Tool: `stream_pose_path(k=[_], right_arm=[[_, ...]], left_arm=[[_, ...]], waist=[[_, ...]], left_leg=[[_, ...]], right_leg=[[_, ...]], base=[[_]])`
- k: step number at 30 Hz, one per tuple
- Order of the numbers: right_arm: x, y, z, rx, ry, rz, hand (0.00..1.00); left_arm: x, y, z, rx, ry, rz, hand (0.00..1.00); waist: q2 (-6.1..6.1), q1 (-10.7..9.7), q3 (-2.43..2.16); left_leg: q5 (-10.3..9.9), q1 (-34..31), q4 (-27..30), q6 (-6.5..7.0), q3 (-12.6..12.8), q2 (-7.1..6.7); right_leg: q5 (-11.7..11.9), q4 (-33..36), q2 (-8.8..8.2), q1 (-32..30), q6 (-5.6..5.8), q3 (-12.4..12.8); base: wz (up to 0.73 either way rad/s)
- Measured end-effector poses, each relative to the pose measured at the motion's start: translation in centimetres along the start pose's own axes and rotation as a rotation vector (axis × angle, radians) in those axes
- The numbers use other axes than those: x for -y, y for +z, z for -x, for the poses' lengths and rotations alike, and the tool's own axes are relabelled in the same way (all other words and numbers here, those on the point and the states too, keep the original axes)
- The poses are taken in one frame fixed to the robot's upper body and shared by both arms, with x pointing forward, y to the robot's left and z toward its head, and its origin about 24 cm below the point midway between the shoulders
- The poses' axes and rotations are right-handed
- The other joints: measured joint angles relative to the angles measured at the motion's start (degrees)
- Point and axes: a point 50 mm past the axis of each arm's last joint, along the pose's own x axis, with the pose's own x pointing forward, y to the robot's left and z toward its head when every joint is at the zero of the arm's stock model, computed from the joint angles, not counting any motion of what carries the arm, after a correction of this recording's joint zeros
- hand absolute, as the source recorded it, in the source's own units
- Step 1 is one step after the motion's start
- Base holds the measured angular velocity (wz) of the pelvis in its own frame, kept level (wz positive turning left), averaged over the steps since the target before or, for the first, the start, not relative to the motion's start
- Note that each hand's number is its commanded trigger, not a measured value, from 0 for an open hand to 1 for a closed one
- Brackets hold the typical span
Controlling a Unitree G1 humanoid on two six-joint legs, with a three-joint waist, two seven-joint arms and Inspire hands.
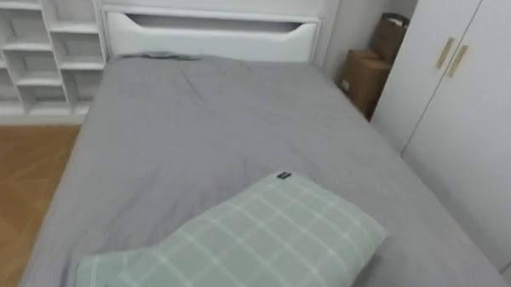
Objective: Hang clothes
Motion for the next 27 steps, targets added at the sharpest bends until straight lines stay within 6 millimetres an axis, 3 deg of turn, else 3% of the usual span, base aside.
stream_pose_path(k=[4,7,8,12,20,27], right_arm=[[-0.5,1.8,0.0,0.064,0.035,0.03,0.0],[-1.2,2.7,0.0,0.09,0.064,0.107,0.0],[-1.3,2.8,0.0,0.092,0.066,0.122,0.0],[-1.3,2.1,0.0,0.074,0.067,0.147,0.0],[-0.9,-0.6,0.1,-0.001,0.094,0.106,0.0],[-0.6,-1.2,0.1,-0.016,0.094,0.064,0.0]], left_arm=[[-0.1,-4.4,0.5,-0.14,0.002,0.017,0.0],[-0.1,-5.5,0.7,-0.179,0.001,0.015,0.0],[0.1,-5.4,0.7,-0.176,-0.007,0.016,0.0],[0.6,-4.1,0.5,-0.138,-0.015,-0.004,0.0],[0.2,-0.9,0.3,-0.014,0.01,-0.102,0.0],[1.0,0.0,0.3,0.002,-0.027,-0.232,0.0]], waist=[[1.14,1.3,0.08],[0.93,2.3,0.08],[0.5,2.1,0.32],[0.38,1.5,0.35],[-0.99,-0.7,-0.1],[-0.22,-1.3,-0.09]], left_leg=[[-0.1,1.6,-2.0,-0.1,0.1,-0.06],[0.0,1.5,-2.1,-0.1,-0.3,-0.53],[0.0,1.4,-2.2,-0.1,-0.9,-0.72],[0.0,1.3,-2.2,-0.08,-3.0,-1.11],[0.4,1.4,-2.3,-0.34,-5.2,-1.52],[0.4,1.5,-2.4,-0.33,-5.3,-1.6]], right_leg=[[-0.5,-0.1,0.08,0.5,-0.03,0.3],[-1.8,0.0,-0.42,0.6,0.36,0.1],[-2.1,-0.1,-0.61,0.9,0.51,-0.5],[-2.5,-1.1,-0.85,2.4,0.69,-2.6],[-2.7,-3.0,-0.9,4.5,0.89,-5.1],[-2.7,-3.0,-0.92,4.5,0.89,-4.9]], base=[[0.01],[0.11],[0.35],[0.3],[0.16],[0.01]])
